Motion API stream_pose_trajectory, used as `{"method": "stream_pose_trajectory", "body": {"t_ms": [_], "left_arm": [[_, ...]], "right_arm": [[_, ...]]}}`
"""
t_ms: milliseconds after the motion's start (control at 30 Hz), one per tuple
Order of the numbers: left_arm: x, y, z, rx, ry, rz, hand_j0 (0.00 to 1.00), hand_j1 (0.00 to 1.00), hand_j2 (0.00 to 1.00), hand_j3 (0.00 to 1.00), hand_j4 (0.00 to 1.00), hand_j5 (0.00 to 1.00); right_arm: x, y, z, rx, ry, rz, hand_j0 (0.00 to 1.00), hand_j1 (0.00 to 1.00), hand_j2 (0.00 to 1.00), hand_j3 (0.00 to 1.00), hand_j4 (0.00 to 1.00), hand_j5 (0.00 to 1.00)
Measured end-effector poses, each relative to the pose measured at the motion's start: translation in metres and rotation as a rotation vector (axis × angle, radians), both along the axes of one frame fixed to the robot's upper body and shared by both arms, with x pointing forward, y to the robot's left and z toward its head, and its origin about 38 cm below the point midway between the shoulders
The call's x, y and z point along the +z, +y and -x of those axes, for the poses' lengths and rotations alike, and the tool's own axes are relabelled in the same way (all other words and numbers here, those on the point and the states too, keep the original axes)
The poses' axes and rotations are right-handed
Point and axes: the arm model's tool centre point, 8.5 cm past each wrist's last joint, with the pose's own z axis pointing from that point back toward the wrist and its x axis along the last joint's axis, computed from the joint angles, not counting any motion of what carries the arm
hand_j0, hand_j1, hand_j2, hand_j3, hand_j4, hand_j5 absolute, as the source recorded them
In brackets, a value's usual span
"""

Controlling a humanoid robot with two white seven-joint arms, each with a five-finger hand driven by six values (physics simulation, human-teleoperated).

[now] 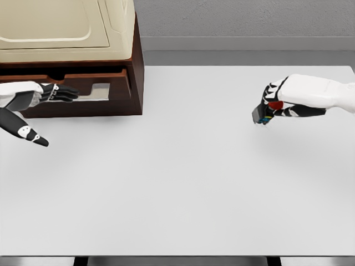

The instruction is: Open the cabinet drawer with left arm, and place a switch into the drawer with right arm

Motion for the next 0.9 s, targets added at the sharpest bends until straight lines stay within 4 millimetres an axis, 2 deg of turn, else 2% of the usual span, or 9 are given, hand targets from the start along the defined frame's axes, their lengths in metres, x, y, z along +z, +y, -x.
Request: {"method": "stream_pose_trajectory", "body": {"t_ms": [167,467,533,767,900], "left_arm": [[-0.002,0.003,0.004,0.017,0.03,0.04,1.0,1.0,1.0,1.0,1.0,1.0],[-0.001,0.007,0.013,0.034,0.07,0.091,1.0,1.0,1.0,1.0,1.0,1.0],[-0.001,0.007,0.014,0.041,0.083,0.102,1.0,1.0,1.0,1.0,1.0,1.0],[-0.002,0.009,0.018,0.068,0.132,0.148,1.0,1.0,1.0,1.0,1.0,1.0],[-0.001,0.011,0.019,0.081,0.153,0.17,1.0,1.0,1.0,1.0,1.0,1.0]], "right_arm": [[0.005,0.022,-0.008,0.047,-0.022,-0.008,0.45,0.45,0.45,0.45,0.45,0.45],[0.018,0.073,-0.023,0.164,-0.065,0.049,0.45,0.45,0.45,0.45,0.45,0.45],[0.012,0.08,-0.022,0.183,-0.054,0.06,0.45,0.45,0.45,0.45,0.45,0.45],[0.015,0.105,-0.026,0.238,-0.061,0.073,0.45,0.45,0.45,0.45,0.45,0.45],[0.023,0.118,-0.028,0.265,-0.082,0.07,0.45,0.45,0.45,0.45,0.45,0.45]]}}
